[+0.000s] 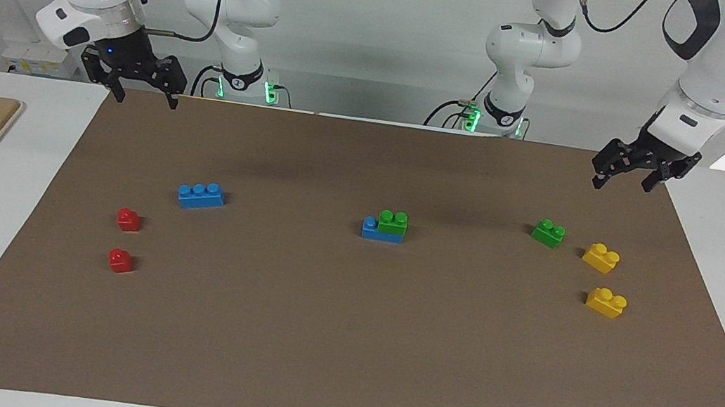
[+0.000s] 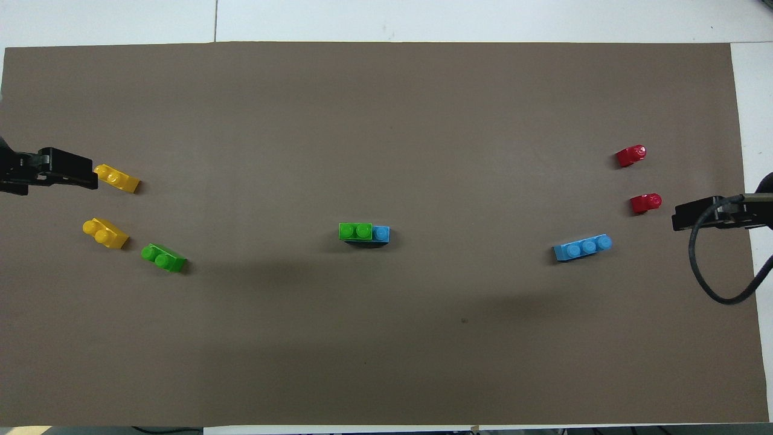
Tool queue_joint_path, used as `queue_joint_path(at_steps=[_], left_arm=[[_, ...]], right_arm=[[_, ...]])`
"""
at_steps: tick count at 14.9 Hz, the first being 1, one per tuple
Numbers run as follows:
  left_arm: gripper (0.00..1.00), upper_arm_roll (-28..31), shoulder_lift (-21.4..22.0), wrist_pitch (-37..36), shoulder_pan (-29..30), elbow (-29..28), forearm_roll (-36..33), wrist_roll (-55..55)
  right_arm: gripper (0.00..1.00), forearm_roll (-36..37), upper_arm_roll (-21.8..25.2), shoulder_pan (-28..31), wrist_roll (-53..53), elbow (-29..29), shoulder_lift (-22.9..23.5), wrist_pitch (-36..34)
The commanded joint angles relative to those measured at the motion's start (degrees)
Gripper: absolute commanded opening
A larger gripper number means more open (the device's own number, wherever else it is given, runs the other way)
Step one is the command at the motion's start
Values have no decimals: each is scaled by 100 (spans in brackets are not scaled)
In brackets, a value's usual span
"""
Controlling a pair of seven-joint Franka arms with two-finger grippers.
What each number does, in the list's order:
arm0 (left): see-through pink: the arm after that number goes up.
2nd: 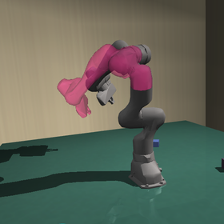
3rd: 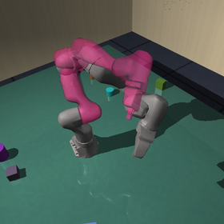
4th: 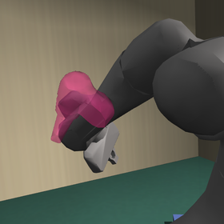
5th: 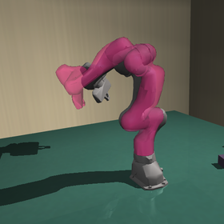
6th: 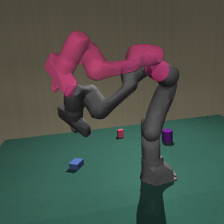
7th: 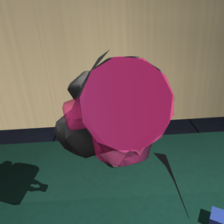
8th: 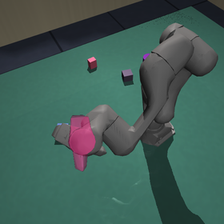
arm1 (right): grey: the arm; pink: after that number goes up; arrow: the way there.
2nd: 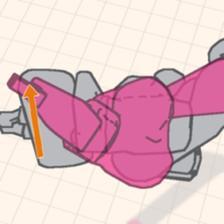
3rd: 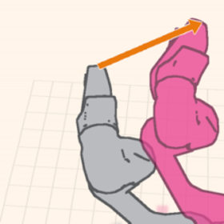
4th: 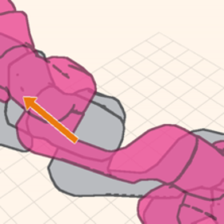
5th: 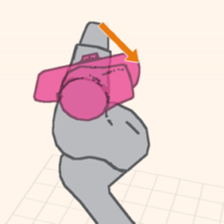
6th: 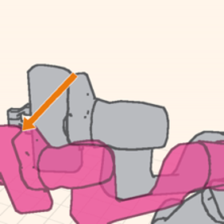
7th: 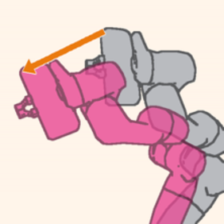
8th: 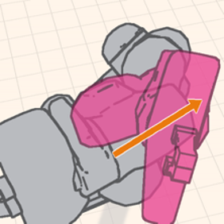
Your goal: Remove green block with left arm and hold with right
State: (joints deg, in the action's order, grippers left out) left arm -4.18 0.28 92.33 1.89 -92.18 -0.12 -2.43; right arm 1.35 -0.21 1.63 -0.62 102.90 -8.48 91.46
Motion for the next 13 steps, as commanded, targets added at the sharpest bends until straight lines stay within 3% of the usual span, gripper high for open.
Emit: queue_joint_path(at_steps=[1, 10, 13], left_arm=[[100, 23, 148, 4, -22, -142, 65, 23], [100, 14, 148, -31, -31, -151, 65, 14], [100, 5, 174, -49, -31, -151, 65, 6]], right_arm=[[100, -12, -49, 109, -167, 134, -136, 73], [100, -12, -58, 109, -228, 81, -128, 56], [100, -38, -58, 100, 811, 81, -128, 100]])
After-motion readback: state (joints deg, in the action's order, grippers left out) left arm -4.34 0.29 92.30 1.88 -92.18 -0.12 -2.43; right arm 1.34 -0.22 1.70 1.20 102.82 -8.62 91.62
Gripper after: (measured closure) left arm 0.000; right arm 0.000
